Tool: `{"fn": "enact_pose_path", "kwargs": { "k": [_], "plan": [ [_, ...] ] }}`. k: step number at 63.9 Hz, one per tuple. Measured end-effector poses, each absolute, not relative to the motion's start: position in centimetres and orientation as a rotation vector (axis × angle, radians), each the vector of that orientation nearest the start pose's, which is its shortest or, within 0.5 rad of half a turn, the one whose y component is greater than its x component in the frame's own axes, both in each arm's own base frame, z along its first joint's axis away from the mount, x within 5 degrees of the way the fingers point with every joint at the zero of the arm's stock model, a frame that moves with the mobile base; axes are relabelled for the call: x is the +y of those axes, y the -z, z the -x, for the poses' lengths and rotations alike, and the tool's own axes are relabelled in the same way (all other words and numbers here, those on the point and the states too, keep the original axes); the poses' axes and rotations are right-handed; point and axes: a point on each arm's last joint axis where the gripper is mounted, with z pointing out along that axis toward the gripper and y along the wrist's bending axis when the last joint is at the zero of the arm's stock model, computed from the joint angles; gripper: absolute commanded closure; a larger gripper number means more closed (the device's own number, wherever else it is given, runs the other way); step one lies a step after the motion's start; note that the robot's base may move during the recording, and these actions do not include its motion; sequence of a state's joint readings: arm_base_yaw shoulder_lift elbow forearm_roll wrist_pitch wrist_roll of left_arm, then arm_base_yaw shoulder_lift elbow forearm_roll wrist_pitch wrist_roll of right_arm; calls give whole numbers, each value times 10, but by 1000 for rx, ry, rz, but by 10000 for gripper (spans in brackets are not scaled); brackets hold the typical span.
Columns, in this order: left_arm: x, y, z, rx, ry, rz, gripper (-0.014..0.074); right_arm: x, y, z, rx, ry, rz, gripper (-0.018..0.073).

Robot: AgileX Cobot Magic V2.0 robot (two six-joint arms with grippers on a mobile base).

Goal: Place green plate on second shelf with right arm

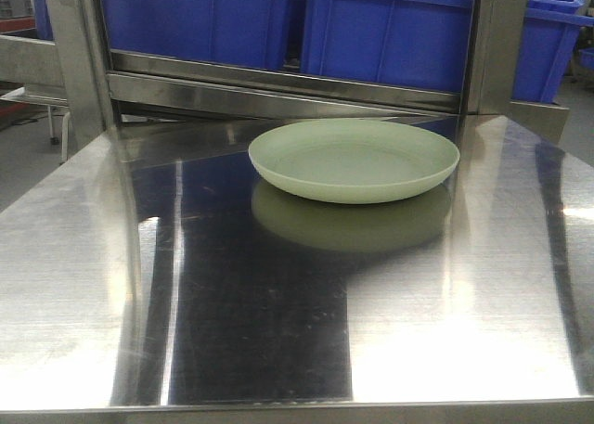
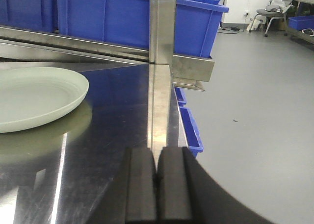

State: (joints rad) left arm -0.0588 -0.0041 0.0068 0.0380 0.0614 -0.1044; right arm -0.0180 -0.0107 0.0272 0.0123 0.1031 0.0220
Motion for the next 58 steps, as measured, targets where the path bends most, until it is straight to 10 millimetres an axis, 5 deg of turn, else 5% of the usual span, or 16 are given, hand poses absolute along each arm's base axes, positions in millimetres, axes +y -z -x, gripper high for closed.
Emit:
{"fn": "enact_pose_path", "kwargs": {
  "k": [15, 31, 51, 58],
  "plan": [
    [-3, -206, -56, 1548, 97, 8, 465, -1, -197, -57, 1587, -23, -49, 529],
    [-3, -206, -56, 1548, 97, 8, 465, -3, -219, -54, 1348, -196, -211, 529],
    [-3, -206, -56, 1548, 97, 8, 465, 0, -291, -34, 1137, -70, -60, 529],
    [-3, -206, -56, 1548, 97, 8, 465, -1, -316, -42, 1229, -52, -56, 527]
  ]
}}
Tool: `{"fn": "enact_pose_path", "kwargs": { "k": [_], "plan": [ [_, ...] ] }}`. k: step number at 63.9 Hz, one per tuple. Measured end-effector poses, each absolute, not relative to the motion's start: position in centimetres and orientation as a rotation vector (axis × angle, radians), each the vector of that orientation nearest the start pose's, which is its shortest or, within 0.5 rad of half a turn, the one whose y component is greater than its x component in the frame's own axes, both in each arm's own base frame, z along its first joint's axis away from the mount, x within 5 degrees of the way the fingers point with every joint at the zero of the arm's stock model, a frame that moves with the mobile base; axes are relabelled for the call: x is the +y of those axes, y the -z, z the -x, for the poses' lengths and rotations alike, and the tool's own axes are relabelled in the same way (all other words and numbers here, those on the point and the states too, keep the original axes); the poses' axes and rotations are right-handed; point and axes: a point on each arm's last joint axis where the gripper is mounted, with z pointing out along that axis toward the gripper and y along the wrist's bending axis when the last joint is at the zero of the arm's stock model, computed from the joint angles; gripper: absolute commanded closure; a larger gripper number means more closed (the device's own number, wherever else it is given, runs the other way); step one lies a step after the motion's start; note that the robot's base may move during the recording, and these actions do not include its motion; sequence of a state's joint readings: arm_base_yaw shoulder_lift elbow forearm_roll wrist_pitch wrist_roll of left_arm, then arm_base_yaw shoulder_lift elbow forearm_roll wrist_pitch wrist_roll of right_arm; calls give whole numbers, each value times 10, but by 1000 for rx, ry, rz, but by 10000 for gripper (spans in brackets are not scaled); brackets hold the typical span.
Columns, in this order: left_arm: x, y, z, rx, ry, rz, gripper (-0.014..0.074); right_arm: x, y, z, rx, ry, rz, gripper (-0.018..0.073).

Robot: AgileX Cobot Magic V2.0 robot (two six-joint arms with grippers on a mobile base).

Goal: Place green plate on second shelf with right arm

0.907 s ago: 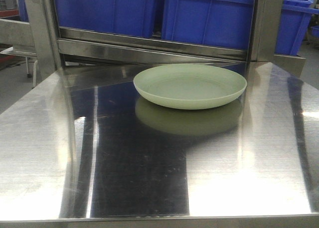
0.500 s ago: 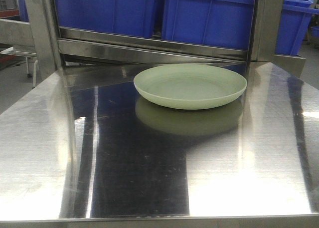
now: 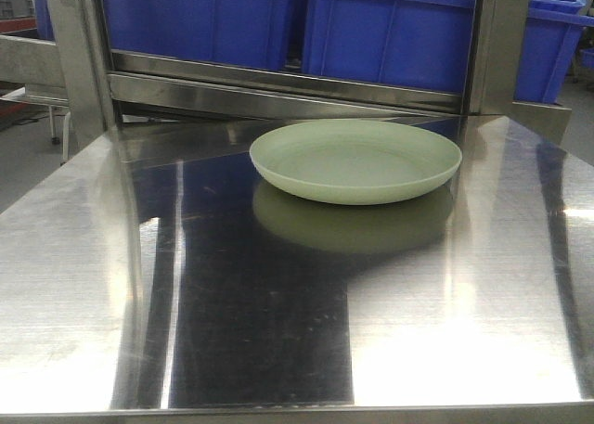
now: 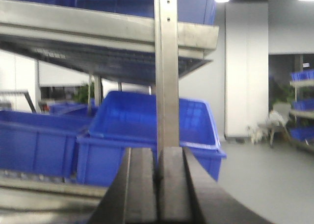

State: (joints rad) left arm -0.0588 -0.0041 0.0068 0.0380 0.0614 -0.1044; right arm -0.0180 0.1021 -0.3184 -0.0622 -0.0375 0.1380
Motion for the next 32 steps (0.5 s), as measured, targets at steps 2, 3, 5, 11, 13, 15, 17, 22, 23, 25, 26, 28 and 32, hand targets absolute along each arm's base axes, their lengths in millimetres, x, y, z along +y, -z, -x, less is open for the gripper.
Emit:
{"fn": "enact_pose_path", "kwargs": {
  "k": [2, 3, 5, 11, 13, 15, 17, 22, 23, 25, 26, 28, 32],
  "plan": [
    [-3, -206, -56, 1548, 97, 8, 465, -1, -321, -49, 1297, -46, -59, 527],
    [-3, -206, -56, 1548, 97, 8, 465, -1, -323, -53, 1327, -46, -63, 527],
    [-3, -206, -56, 1548, 97, 8, 465, -2, -325, -61, 1389, -42, -67, 527],
    [-3, -206, -56, 1548, 97, 8, 465, -3, -333, -92, 1594, -40, -88, 524],
    [-3, -206, -56, 1548, 97, 8, 465, -3, -335, -105, 1653, -46, -98, 524],
    [-3, -206, -56, 1548, 97, 8, 465, -3, -337, -115, 1692, -52, -107, 513],
    [-3, -206, -56, 1548, 97, 8, 465, -3, -340, -124, 1726, -59, -115, 493],
    [-3, -206, -56, 1548, 97, 8, 465, -2, -348, -153, 1792, -72, -124, 383],
    [-3, -206, -56, 1548, 97, 8, 465, -2, -347, -160, 1813, -75, -124, 365],
    [-3, -206, -56, 1548, 97, 8, 465, 0, -349, -171, 1839, -82, -115, 326],
    [-3, -206, -56, 1548, 97, 8, 465, 1, -349, -176, 1850, -86, -111, 312],
    [-3, -206, -56, 1548, 97, 8, 465, 3, -349, -185, 1878, -94, -100, 293],
    [-3, -206, -56, 1548, 97, 8, 465, 13, -347, -206, 1948, -120, -58, 286]
  ]
}}
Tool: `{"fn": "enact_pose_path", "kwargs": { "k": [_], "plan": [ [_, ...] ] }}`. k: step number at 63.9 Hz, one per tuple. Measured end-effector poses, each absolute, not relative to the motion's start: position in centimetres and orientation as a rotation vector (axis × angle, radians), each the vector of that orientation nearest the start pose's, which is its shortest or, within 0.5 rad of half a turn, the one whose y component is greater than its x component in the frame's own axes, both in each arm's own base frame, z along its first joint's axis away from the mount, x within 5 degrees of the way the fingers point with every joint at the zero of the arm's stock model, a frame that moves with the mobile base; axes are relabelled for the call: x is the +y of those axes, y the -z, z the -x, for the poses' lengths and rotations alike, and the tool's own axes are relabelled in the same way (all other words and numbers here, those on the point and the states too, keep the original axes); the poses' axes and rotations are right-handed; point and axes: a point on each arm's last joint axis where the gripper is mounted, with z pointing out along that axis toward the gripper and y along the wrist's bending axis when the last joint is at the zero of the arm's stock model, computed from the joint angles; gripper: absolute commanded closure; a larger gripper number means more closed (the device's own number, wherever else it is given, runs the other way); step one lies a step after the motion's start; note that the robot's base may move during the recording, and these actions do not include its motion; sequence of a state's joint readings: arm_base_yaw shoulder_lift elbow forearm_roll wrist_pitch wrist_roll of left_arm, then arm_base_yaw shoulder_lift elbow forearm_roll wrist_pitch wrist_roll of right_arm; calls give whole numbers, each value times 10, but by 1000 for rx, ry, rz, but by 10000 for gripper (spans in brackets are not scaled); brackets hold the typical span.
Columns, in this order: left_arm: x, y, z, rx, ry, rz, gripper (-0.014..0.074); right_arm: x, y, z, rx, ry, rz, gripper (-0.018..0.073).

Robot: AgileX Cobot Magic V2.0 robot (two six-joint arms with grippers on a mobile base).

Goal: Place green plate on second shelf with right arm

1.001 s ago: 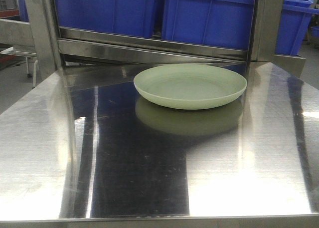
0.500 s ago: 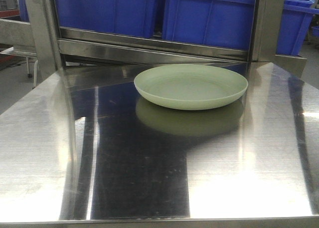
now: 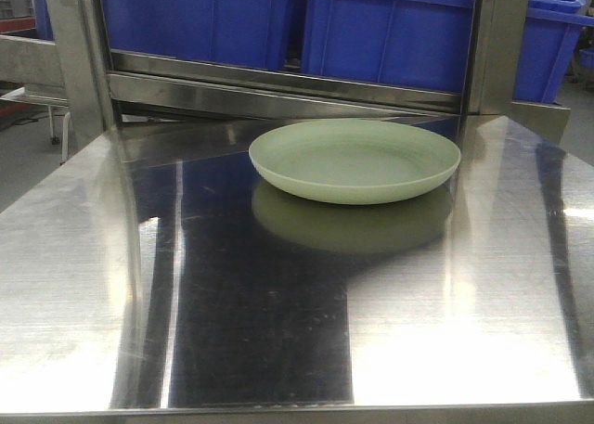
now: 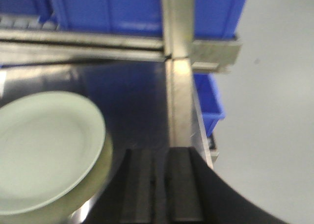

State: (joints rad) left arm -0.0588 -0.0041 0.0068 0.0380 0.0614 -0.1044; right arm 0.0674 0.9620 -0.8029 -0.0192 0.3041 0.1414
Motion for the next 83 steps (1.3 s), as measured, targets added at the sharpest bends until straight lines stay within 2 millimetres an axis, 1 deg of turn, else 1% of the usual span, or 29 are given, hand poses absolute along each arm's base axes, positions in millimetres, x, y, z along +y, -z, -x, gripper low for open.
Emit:
{"fn": "enact_pose_path", "kwargs": {
  "k": [5, 10, 15, 16, 17, 18, 19, 25, 26, 28, 35, 48, 52, 56, 65, 83],
  "plan": [
    [-3, -206, -56, 1548, 97, 8, 465, 30, -342, -235, 2028, -154, 4, 286],
    [-3, -206, -56, 1548, 97, 8, 465, 46, -327, -269, 2116, -165, 51, 286],
    [-3, -206, -56, 1548, 97, 8, 465, 54, -315, -296, 2175, -162, 67, 283],
    [-3, -206, -56, 1548, 97, 8, 465, 56, -315, -302, 2179, -163, 69, 283],
    [-3, -206, -56, 1548, 97, 8, 465, 57, -310, -309, 2204, -159, 69, 283],
    [-3, -206, -56, 1548, 97, 8, 465, 58, -310, -315, 2209, -158, 69, 283],
    [-3, -206, -56, 1548, 97, 8, 465, 59, -304, -321, 2234, -153, 72, 283],
    [-3, -206, -56, 1548, 97, 8, 465, 64, -295, -347, 2297, -142, 72, 283],
    [-3, -206, -56, 1548, 97, 8, 465, 65, -290, -352, 2320, -139, 73, 283],
    [-3, -206, -56, 1548, 97, 8, 465, 66, -286, -360, 2341, -135, 73, 283],
    [-3, -206, -56, 1548, 97, 8, 465, 71, -278, -380, 2388, -130, 75, 283],
    [-3, -206, -56, 1548, 97, 8, 465, 77, -268, -403, 2429, -161, 48, 283],
    [-3, -206, -56, 1548, 97, 8, 465, 79, -260, -408, 2450, -176, 43, 283],
    [-3, -206, -56, 1548, 97, 8, 465, 81, -253, -413, 2466, -191, 49, 263],
    [-3, -206, -56, 1548, 97, 8, 465, 85, -234, -419, 2513, -218, 49, 200],
    [-3, -206, -56, 1548, 97, 8, 465, 87, -213, -426, 2551, -239, 34, 201]
  ]
}}
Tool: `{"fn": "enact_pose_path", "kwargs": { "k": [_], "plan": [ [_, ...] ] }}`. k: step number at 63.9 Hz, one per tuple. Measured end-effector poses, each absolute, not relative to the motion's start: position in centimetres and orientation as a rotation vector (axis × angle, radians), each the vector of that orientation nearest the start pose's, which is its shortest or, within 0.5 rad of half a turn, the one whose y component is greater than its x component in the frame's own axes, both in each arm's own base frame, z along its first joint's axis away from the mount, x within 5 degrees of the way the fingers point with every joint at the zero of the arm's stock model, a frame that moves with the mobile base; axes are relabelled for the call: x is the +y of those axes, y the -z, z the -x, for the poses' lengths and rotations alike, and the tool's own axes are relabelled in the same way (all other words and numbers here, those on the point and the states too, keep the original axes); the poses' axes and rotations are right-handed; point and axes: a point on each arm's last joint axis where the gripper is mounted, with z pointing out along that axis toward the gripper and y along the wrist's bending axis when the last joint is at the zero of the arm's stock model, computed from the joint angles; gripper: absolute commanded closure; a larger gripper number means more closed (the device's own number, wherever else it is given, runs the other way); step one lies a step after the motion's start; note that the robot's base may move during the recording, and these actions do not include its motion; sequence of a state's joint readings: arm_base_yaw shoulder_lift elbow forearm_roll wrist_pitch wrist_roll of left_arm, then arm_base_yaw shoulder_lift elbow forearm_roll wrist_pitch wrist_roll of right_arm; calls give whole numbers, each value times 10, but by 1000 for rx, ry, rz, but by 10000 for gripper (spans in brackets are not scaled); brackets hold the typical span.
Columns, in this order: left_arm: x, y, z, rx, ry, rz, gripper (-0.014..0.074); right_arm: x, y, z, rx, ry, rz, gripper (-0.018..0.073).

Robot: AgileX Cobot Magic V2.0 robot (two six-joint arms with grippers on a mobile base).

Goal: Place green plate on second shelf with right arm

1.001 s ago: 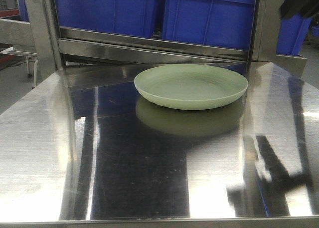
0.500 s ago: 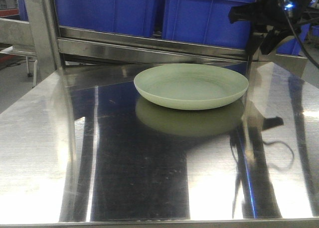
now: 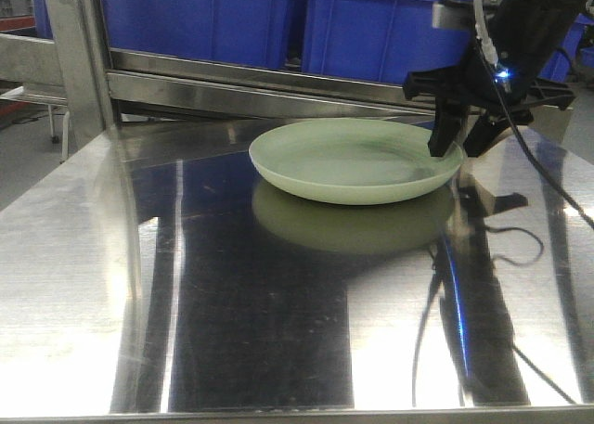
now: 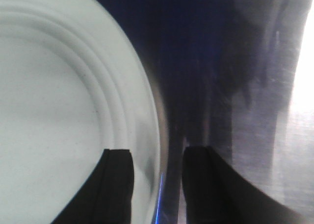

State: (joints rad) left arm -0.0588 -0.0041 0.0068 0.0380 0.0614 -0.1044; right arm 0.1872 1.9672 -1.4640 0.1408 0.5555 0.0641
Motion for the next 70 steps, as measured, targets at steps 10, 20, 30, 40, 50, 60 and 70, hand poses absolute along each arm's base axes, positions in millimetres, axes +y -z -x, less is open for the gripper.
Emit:
{"fn": "enact_pose_path", "kwargs": {
  "k": [10, 20, 30, 40, 50, 60, 70],
  "plan": [
    [-3, -206, -56, 1548, 97, 8, 465, 88, -210, -427, 2547, -254, 19, 211],
    [-3, -206, -56, 1548, 97, 8, 465, 88, -209, -428, 2545, -254, 17, 366],
    [-3, -206, -56, 1548, 97, 8, 465, 90, -207, -432, 2537, -277, -7, 544],
    [-3, -206, -56, 1548, 97, 8, 465, 92, -209, -435, 2559, -285, -7, 533],
    [-3, -206, -56, 1548, 97, 8, 465, 92, -222, -434, 2547, -292, 0, 533],
    [-3, -206, -56, 1548, 97, 8, 465, 88, -259, -424, 2474, -251, 53, 533],
    [-3, -206, -56, 1548, 97, 8, 465, 80, -311, -400, 2364, -199, 103, 533]
  ]
}}
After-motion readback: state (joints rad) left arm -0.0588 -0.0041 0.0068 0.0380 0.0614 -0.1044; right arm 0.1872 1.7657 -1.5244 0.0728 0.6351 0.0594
